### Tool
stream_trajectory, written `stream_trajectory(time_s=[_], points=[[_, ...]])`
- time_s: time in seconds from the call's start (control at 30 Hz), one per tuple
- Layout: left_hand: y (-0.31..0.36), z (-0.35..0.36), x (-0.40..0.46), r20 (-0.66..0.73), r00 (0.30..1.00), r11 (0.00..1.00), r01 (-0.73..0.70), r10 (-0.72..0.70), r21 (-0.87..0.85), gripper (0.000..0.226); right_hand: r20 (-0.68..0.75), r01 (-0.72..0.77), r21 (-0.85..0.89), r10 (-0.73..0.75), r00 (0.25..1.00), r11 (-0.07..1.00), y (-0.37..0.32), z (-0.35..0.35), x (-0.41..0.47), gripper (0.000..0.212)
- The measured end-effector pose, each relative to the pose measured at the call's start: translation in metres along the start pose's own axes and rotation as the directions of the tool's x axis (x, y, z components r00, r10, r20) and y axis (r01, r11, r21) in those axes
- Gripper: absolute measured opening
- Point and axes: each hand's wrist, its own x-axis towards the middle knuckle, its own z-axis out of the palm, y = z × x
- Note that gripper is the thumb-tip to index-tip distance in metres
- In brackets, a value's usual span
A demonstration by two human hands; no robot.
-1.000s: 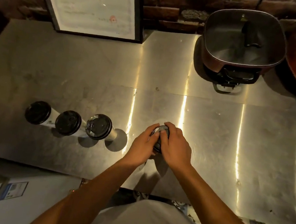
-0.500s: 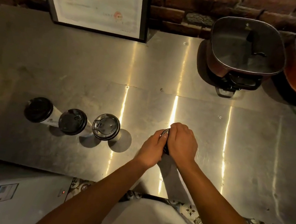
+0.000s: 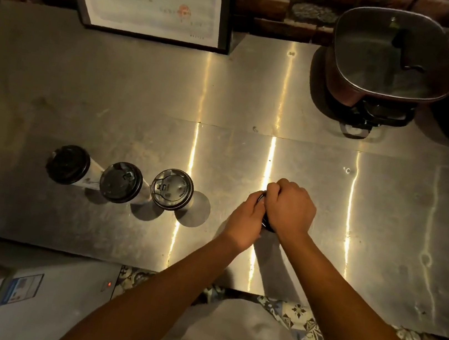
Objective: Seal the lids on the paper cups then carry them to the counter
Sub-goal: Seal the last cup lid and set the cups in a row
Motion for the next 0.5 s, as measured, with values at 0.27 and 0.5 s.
stream_trajectory(time_s=[0.27,0.5], points=[[-0.004,-0.003,-0.002,0.045,0.998,0.996,0.050,-0.046,-0.077,0.043,0.137,-0.018,0.014,0.016,0.990,1.000,0.006,-0.004,0.001,0.046],[-0.012,0.000,-0.011,0.027,0.999,0.996,0.047,-0.045,-0.076,0.034,0.343,-0.186,-0.025,0.183,0.921,0.982,0.008,-0.026,-0.012,0.059]])
